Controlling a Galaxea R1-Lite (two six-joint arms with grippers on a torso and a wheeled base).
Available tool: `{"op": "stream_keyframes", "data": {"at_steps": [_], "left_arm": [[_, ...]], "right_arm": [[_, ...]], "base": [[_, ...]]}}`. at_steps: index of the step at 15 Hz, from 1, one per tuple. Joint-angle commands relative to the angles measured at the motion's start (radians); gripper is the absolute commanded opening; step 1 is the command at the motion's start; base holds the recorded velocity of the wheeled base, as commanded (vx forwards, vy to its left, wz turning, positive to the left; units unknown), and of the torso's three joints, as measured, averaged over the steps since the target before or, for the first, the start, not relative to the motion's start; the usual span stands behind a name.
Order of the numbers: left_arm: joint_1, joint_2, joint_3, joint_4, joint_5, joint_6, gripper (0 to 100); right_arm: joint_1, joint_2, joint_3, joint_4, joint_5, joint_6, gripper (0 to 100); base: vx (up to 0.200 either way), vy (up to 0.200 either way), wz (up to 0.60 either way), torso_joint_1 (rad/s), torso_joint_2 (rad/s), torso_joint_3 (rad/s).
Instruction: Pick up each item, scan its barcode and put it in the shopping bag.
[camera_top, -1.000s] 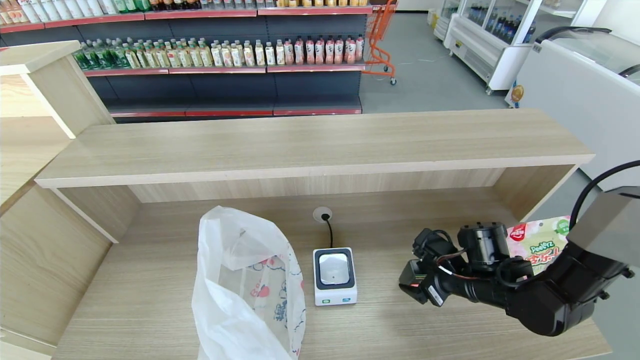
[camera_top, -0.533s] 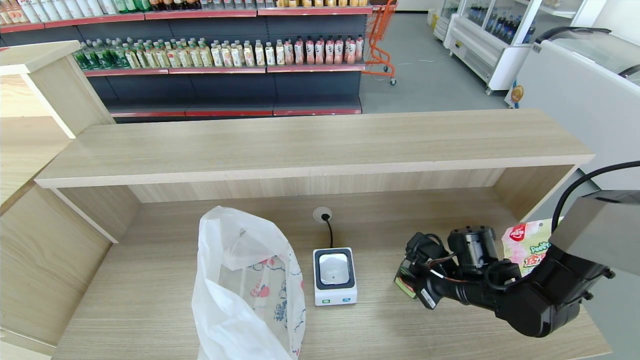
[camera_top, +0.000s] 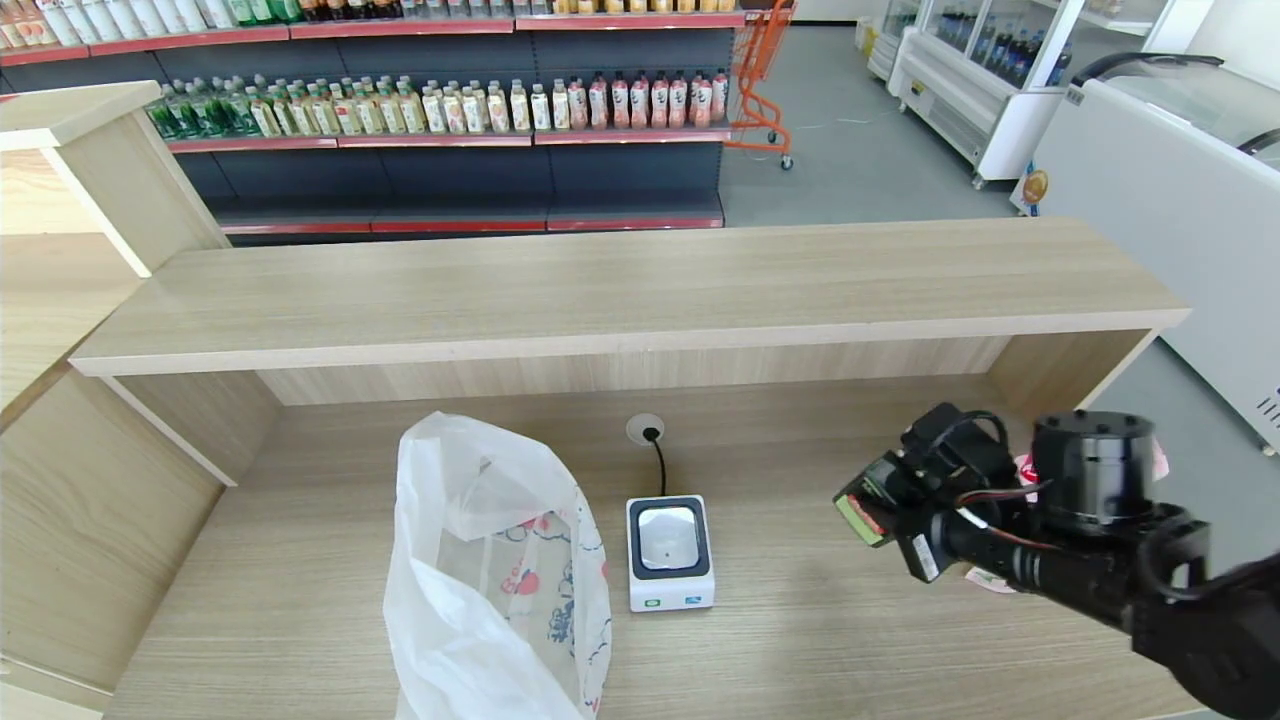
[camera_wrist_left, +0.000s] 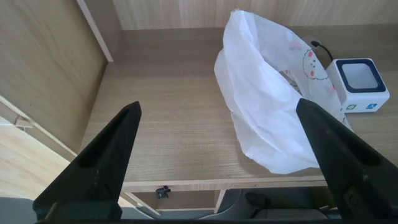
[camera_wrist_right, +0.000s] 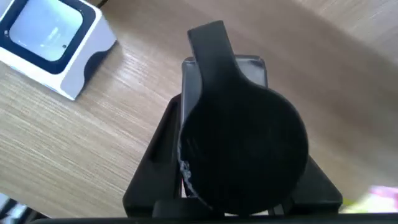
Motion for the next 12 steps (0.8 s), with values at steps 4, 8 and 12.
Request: {"op": "stream_keyframes", "data": {"at_steps": [4, 8, 12], "left_arm": [[-0.001, 0.0, 0.0, 0.0, 0.0, 0.0, 100], [-0.001, 0.0, 0.0, 0.0, 0.0, 0.0, 100], [-0.001, 0.0, 0.0, 0.0, 0.0, 0.0, 100]], "right_arm": [[0.019, -0.398, 0.102, 0.263, 0.355, -0.919, 0], [0.197, -0.35, 0.07, 0.392, 0.397, -1.62, 0], [0.375, -0.235, 0.036, 0.363, 0.394, -1.81, 0]], "base": [[0.0, 0.0, 0.0, 0.0, 0.0, 0.0], [0.0, 0.0, 0.0, 0.0, 0.0, 0.0], [0.0, 0.0, 0.0, 0.0, 0.0, 0.0]]}}
